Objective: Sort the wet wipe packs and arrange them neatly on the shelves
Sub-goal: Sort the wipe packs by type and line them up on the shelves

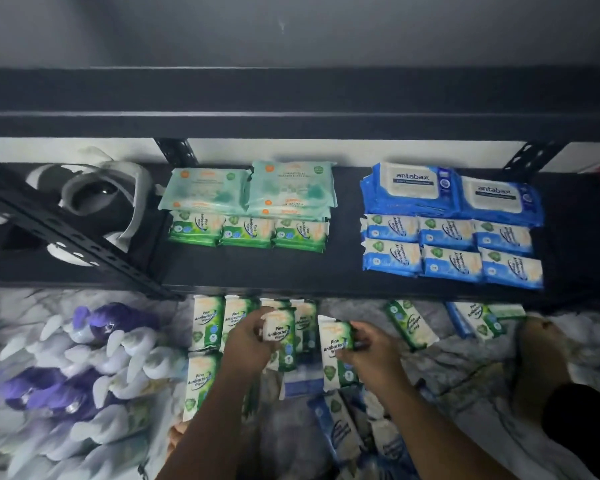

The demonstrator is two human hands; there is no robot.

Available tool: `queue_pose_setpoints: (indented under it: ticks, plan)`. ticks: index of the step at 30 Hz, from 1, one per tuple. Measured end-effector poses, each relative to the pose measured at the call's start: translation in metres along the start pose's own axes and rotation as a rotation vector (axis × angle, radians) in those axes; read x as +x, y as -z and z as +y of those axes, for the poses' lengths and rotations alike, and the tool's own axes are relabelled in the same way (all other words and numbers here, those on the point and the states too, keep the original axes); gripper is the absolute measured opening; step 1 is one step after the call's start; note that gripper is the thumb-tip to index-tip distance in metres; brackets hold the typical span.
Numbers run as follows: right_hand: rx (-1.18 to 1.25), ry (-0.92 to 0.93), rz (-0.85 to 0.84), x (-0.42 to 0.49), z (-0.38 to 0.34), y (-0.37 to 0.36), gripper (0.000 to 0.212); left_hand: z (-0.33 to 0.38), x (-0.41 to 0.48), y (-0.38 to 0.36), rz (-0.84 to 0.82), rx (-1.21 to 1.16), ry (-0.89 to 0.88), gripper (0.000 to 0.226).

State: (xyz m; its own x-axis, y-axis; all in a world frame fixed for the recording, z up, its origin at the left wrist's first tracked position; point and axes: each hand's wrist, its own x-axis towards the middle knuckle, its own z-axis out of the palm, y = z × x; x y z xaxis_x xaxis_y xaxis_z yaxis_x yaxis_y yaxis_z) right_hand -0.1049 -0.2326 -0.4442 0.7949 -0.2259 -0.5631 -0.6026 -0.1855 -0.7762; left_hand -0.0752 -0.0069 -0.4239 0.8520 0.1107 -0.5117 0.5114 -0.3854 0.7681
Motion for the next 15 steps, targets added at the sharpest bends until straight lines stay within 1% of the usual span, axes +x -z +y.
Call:
queue_pose_setpoints:
  ticks: [4,8,12,15]
  plan:
    - [-0.012,0.001,-0.003,0.023,0.001,-0.016,0.056,-0.007,0.034,0.008,0.022,0.113,-0.01,0.064]
    - [0.004,-0.013,-0.015,0.043,0.001,-0.033,0.058,-0.017,0.064,0.008,0.029,0.229,0.005,0.067]
    - [-0.009,-0.014,-0.004,0.056,0.001,-0.048,0.06,-0.025,0.08,0.002,0.049,0.366,-0.024,0.068]
    - [-0.025,-0.007,-0.003,0.062,0.004,-0.056,0.059,-0.028,0.087,-0.008,0.099,0.424,0.03,0.072]
